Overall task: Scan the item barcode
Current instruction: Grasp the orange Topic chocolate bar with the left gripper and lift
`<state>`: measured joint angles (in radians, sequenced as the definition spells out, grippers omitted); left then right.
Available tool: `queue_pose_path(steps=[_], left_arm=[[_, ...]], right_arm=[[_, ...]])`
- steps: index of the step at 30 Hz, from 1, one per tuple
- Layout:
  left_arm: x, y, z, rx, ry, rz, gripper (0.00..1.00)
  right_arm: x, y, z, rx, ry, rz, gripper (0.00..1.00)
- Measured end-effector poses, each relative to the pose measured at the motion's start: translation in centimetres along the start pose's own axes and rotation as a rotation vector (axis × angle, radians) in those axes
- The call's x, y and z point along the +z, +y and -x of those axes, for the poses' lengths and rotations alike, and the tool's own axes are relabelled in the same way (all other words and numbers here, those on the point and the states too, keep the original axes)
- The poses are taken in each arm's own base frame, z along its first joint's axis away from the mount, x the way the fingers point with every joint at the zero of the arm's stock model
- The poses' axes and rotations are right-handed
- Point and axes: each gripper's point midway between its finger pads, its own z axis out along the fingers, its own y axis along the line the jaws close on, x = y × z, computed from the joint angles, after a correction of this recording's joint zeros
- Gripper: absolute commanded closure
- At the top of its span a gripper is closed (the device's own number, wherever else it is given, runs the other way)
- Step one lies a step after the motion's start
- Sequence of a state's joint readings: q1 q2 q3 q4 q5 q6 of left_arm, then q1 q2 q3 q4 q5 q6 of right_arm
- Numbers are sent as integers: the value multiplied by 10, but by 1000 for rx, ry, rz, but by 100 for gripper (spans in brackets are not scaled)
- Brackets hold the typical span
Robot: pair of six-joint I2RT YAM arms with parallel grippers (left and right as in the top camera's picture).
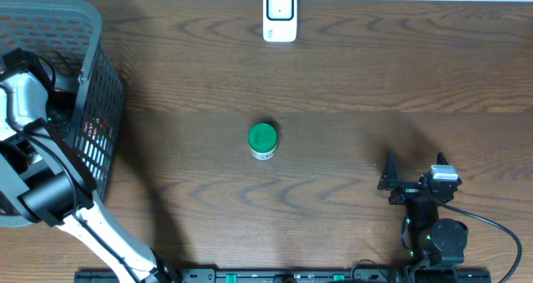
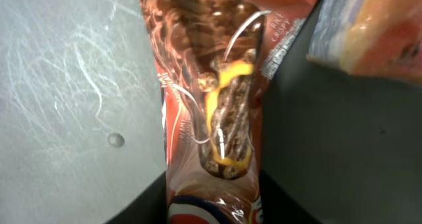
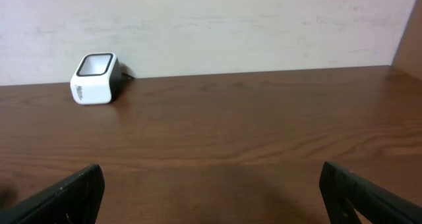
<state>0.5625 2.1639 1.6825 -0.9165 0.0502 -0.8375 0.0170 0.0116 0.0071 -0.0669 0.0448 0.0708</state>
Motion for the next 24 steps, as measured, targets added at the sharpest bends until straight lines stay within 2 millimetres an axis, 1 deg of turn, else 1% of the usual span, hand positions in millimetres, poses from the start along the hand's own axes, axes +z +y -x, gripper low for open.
queue_pose_path(steps=[3, 6, 8, 10, 14, 16, 17, 18, 20, 21, 23, 24], left_arm=[[-2, 1, -3, 2, 27, -8, 72], [-9, 1, -3, -6, 49, -38, 72], [-29, 0, 3, -17, 38, -89, 72], [-60, 0, 11, -32, 5, -156, 72], [-143, 9, 24, -64, -102, -315, 72], [-187, 14, 24, -67, -150, -415, 72], [-207, 14, 20, -61, -162, -468, 72], [-225, 13, 14, -48, -165, -521, 72], [-255, 10, -3, -9, -149, -623, 72], [-272, 6, -17, 23, -124, -688, 72], [-296, -1, -42, 85, -74, -788, 72], [-308, -5, -58, 127, -41, -840, 72]], right_arm=[[0, 0, 0, 0, 1, 0, 1], [0, 0, 0, 0, 1, 0, 1], [0, 0, 0, 0, 1, 0, 1], [0, 0, 0, 0, 0, 0, 1], [0, 0, 0, 0, 0, 0, 1], [0, 0, 0, 0, 0, 0, 1], [0, 0, 0, 0, 0, 0, 1], [0, 0, 0, 0, 0, 0, 1], [0, 0, 0, 0, 0, 0, 1], [0, 0, 0, 0, 0, 0, 1], [0, 0, 0, 0, 1, 0, 1], [0, 0, 0, 0, 1, 0, 1]])
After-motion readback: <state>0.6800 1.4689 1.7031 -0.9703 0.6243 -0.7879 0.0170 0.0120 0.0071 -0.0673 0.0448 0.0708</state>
